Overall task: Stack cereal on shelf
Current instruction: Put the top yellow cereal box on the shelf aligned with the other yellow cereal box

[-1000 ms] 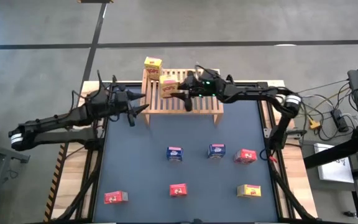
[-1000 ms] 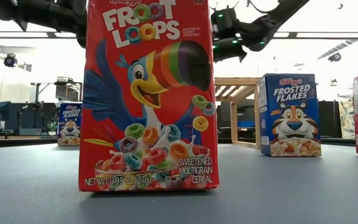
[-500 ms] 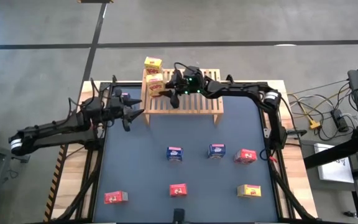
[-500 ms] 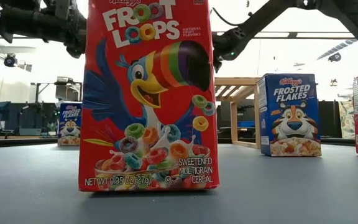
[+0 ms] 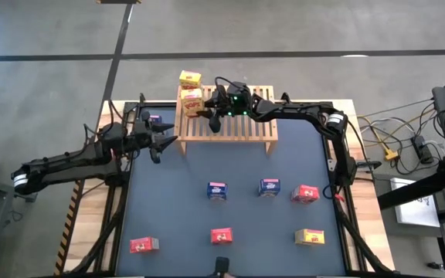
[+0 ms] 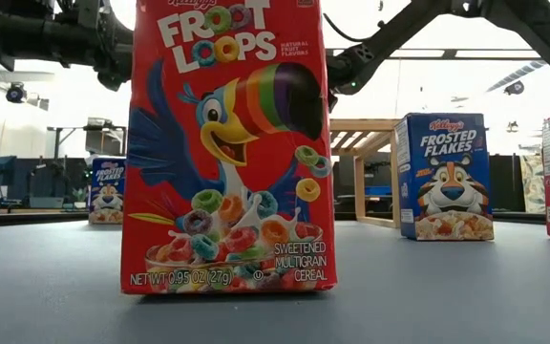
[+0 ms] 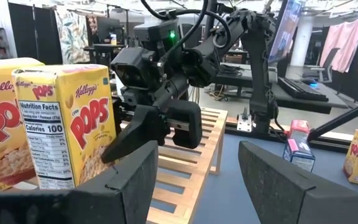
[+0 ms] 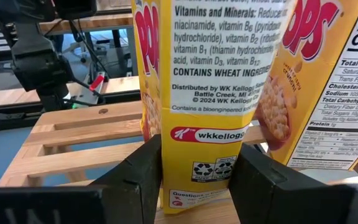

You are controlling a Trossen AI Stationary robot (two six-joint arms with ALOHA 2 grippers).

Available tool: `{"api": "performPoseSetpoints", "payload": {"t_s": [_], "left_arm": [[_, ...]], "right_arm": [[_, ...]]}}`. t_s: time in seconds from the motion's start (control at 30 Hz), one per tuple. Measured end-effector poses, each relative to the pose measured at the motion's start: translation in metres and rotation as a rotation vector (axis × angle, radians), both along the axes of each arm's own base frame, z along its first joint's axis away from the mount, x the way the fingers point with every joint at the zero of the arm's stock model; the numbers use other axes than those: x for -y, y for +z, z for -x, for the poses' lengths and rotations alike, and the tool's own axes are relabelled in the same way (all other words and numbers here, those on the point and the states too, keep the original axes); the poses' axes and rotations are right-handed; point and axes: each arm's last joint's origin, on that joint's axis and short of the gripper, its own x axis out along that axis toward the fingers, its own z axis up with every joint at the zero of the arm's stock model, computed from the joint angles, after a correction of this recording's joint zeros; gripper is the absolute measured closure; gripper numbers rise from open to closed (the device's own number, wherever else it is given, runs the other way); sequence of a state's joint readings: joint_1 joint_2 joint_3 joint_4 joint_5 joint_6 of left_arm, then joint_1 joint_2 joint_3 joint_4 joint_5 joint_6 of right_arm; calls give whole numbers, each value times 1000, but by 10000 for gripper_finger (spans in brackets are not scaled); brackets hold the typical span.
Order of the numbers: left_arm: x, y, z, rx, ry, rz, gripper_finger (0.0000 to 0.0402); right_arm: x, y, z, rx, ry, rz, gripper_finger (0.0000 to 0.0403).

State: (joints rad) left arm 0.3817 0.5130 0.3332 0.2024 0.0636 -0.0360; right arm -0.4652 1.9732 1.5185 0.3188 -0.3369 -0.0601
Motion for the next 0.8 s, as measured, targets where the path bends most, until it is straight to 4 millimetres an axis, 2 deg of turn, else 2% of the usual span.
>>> {"api": "performPoseSetpoints", "payload": {"t_s": [0.43,0.8], "left_arm": [[0,0,0,-2,1,1,194],[0,0,0,-3,1,1,194]], "right_arm": [[0,-2,0,-11,-1,-25,172],[-2,-3,4,-66,1,-40,133]]}}
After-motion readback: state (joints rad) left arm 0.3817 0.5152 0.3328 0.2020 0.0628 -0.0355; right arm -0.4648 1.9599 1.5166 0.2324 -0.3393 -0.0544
